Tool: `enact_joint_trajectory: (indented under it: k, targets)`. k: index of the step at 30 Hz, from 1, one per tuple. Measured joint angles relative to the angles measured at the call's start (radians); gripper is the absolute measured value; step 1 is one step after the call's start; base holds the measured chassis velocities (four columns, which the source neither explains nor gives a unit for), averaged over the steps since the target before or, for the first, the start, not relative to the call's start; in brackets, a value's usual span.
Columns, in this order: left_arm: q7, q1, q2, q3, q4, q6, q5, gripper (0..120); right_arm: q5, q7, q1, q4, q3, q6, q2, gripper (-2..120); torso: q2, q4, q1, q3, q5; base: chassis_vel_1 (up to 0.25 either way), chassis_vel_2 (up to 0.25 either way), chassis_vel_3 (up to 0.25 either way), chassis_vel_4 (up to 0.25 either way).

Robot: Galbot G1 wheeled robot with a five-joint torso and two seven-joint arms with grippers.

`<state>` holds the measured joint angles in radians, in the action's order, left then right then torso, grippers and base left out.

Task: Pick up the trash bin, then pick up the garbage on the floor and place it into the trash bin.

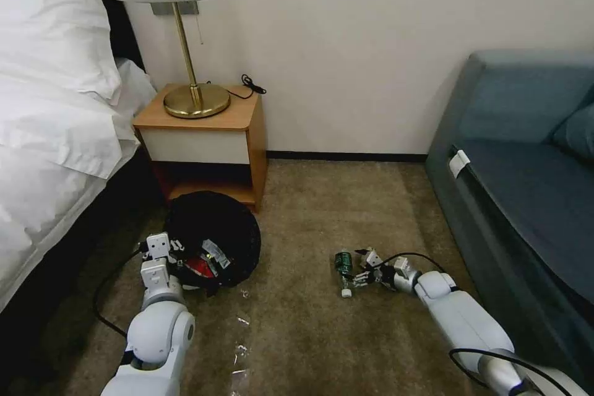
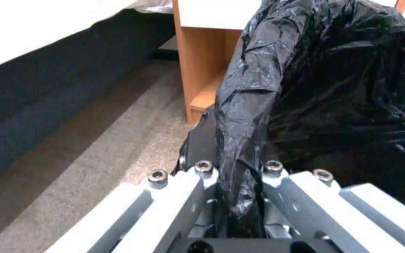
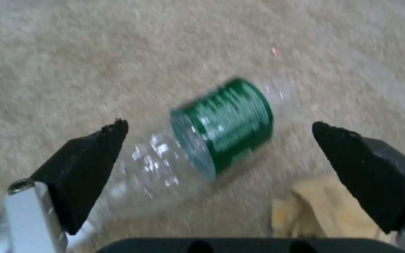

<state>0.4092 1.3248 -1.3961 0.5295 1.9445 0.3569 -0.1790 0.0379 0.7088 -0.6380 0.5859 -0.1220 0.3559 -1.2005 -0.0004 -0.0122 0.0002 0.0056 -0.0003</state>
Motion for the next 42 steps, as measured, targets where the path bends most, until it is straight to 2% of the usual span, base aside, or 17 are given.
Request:
enact_joint_trajectory:
  k: [9,26,32,33,36,39,42]
  targets:
    - [0.0,0.012,0.013,0.006,0.021,0.001,-0.001,3,-0.015,-0.051,0.023,-0.09,-0.047,0.002,-0.024,100,0.0,0.0,0.0,0.0,0.0001,0.0,0.0,0.0,0.0]
    - [-0.001,0.033,0.015,0.013,0.038,-0.004,0.001,3,-0.022,-0.168,0.024,-0.174,-0.081,-0.035,-0.027,99,0.0,0.0003,0.0,0.0,0.0001,0.0,0.0,0.0,0.0]
    - [-0.001,0.032,0.012,0.011,0.039,-0.005,0.003,3,-0.012,-0.205,0.008,-0.178,-0.089,-0.037,-0.024,81,0.0,0.0002,0.0,0.0,0.0002,0.0,0.0,0.0,0.0]
    - [-0.001,0.032,0.012,0.011,0.039,-0.005,0.003,3,-0.012,-0.205,0.008,-0.178,-0.089,-0.037,-0.024,81,0.0,0.0002,0.0,0.0,0.0002,0.0,0.0,0.0,0.0]
    - [-0.001,0.03,0.011,0.01,0.039,-0.005,0.004,3,0.0,-0.21,0.004,-0.17,-0.09,-0.038,-0.025,64,0.0,0.0002,0.0,0.0,0.0001,0.0,0.0,0.0,0.0]
    - [-0.001,0.03,0.011,0.01,0.039,-0.006,0.004,3,0.001,-0.211,0.005,-0.17,-0.09,-0.038,-0.027,59,0.0,0.0002,0.0,0.0,0.0001,0.0,0.0,0.0,0.0]
    - [-0.001,0.03,0.011,0.01,0.037,-0.007,0.004,3,0.001,-0.213,0.006,-0.17,-0.089,-0.038,-0.029,46,0.0,0.0001,0.0,0.0,0.0,0.0,0.0,0.0,0.0]
